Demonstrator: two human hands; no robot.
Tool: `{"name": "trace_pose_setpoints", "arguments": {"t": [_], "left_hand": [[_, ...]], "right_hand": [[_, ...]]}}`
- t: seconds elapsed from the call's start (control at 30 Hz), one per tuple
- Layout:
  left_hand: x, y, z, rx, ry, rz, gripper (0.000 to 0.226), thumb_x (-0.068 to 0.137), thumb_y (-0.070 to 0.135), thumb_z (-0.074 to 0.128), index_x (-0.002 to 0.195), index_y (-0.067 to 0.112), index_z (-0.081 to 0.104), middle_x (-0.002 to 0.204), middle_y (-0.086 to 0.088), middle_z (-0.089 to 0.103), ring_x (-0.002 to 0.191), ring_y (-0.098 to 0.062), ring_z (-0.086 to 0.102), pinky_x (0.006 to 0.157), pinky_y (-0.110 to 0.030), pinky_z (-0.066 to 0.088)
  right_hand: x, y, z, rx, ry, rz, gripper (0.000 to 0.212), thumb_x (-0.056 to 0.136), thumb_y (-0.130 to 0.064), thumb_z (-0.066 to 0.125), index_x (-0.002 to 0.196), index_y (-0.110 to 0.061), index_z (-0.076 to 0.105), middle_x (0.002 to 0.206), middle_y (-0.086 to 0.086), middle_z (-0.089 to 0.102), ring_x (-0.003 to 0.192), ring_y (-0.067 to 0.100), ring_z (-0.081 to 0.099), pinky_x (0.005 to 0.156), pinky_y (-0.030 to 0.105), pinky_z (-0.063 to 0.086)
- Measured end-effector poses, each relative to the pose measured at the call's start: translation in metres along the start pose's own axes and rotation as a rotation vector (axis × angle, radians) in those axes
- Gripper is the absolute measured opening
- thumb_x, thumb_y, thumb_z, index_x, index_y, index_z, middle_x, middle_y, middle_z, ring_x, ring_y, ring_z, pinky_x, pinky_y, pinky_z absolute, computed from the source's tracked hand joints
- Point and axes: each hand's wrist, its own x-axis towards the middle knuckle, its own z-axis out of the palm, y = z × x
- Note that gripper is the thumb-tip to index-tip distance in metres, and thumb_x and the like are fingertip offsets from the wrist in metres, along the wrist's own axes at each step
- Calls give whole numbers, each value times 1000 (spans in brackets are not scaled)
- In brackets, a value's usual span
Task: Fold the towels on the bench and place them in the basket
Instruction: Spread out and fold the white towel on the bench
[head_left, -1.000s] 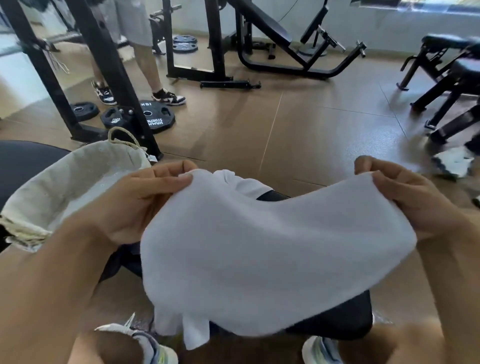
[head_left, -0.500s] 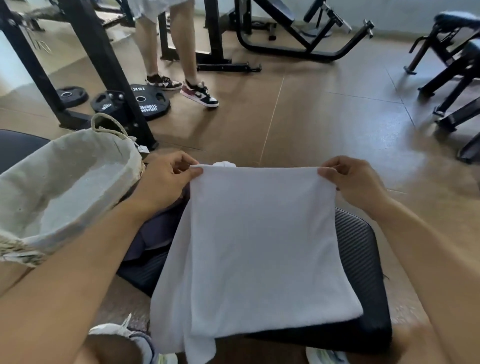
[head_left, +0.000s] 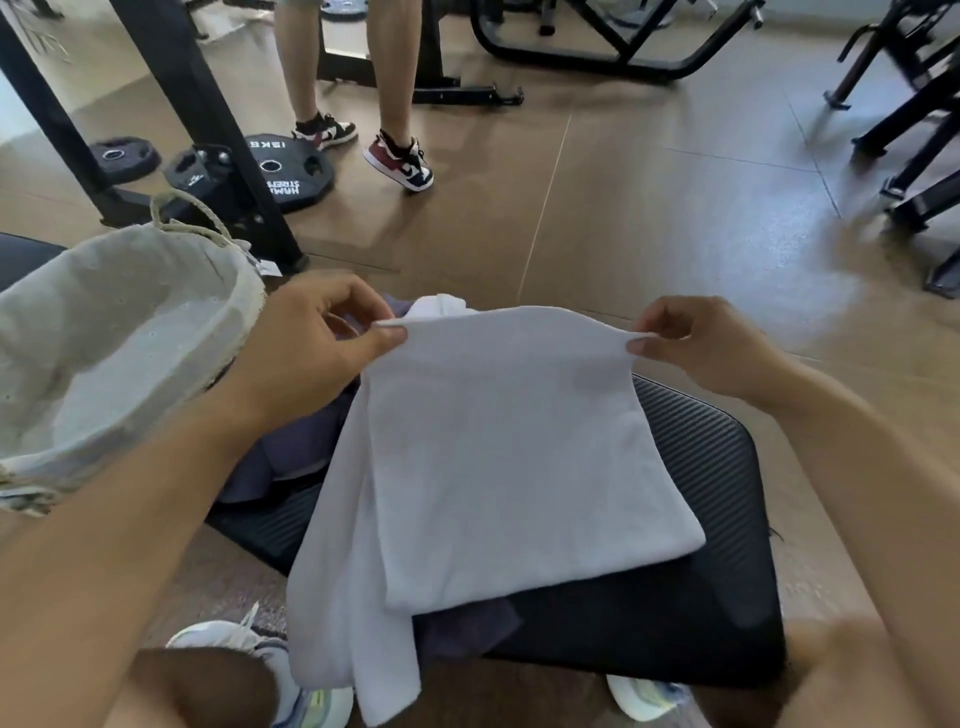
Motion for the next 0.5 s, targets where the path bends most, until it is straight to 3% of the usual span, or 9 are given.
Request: {"name": "trace_pose_setpoints", "arguments": {"t": [0.07, 0.13, 0.23, 0.37, 0.5], "left_hand": [[-17, 10, -8, 8, -98, 27, 16, 80, 32, 83, 76, 30, 68, 83, 14, 71, 74, -4, 65, 71, -12, 47], [-33, 21, -16, 16, -204, 64, 13, 76, 39, 78, 77, 30, 69, 85, 17, 71, 80, -6, 67, 76, -8, 45], [-50, 32, -20, 34, -376, 154, 12, 77, 40, 75, 80, 32, 68, 86, 15, 70, 85, -11, 67, 81, -12, 44], [-66, 29, -17, 154, -626, 181, 13, 80, 42, 77, 84, 40, 64, 90, 19, 68, 87, -11, 64, 80, -28, 47], [-78, 24, -12, 254, -744, 177, 20, 78, 41, 80, 81, 43, 61, 91, 21, 65, 87, -8, 62, 77, -30, 49]], "right_hand": [[-11, 8, -8, -12, -92, -4, 14, 80, -24, 84, 77, -32, 73, 73, -10, 72, 66, 0, 62, 75, 29, 49], [-28, 9, -14, -42, -191, -17, 15, 79, -20, 86, 78, -31, 75, 78, -11, 75, 69, 1, 65, 74, 24, 48], [-54, 13, -19, -132, -322, -36, 15, 78, -17, 86, 79, -29, 77, 78, -10, 75, 67, 0, 64, 67, 17, 45], [-78, 23, -21, -213, -437, 9, 15, 74, -23, 88, 78, -33, 77, 77, -9, 74, 73, 8, 67, 73, 25, 49], [-86, 26, -18, -314, -511, 6, 16, 72, -31, 90, 78, -34, 76, 75, -16, 72, 70, -1, 64, 67, 18, 46]]}}
